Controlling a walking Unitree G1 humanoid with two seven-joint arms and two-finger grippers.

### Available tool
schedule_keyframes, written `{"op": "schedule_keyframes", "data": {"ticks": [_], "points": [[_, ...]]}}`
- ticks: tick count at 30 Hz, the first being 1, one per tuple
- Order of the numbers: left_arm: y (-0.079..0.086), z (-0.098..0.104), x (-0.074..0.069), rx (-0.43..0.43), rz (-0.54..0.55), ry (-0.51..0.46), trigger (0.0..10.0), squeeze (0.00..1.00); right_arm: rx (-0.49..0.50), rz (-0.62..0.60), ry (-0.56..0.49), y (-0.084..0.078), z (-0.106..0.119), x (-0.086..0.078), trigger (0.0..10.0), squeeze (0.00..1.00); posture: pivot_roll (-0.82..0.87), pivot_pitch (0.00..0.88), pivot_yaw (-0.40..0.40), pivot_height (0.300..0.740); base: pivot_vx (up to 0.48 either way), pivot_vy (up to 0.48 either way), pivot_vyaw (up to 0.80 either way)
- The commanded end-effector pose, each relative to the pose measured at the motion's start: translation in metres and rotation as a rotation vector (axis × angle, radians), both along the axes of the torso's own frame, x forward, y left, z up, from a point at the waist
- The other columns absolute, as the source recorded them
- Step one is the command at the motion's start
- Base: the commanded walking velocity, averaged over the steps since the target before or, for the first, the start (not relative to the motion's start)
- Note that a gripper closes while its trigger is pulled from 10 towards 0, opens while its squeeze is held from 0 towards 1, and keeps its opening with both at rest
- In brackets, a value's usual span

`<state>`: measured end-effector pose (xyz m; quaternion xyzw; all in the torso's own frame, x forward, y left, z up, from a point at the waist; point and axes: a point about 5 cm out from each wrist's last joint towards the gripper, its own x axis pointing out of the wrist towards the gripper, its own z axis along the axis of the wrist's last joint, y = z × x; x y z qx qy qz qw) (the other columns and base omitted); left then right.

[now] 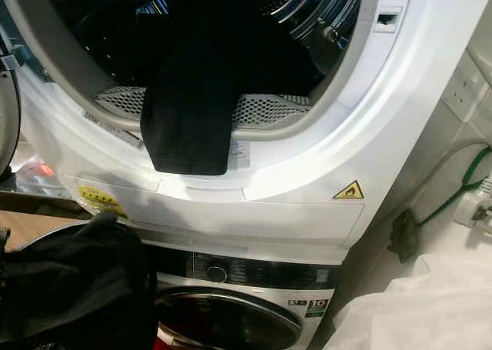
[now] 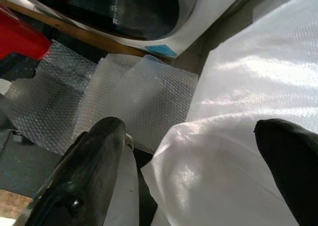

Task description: Clothes washing

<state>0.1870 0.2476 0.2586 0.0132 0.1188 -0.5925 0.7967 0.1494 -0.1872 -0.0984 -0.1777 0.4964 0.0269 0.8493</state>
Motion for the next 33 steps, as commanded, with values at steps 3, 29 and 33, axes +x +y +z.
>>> {"op": "schedule_keyframes", "data": {"ticks": [3, 29, 33], "points": [[-0.017, 0.015, -0.002, -0.079, -0.146, -0.001, 0.0, 0.00, 0.014, 0.001, 0.004, 0.003, -0.001, 0.000, 10.0, 0.00, 0.17, 0.000, 0.043, 0.740, 0.000, 0.000, 0.00], [-0.069, 0.209, 0.152, -0.718, 0.276, -0.806, 0.0, 0.00, 0.037, -0.020, -0.034, 0.007, 0.004, 0.012, 10.0, 0.00, 0.12, 0.000, 0.042, 0.740, 0.000, 0.000, 0.00], [-0.069, 0.192, 0.184, -0.572, 0.547, -0.832, 0.0, 0.00, 0.037, -0.031, -0.039, 0.006, 0.004, 0.011, 10.0, 0.00, 0.10, 0.000, 0.045, 0.740, 0.000, 0.000, 0.00]]}}
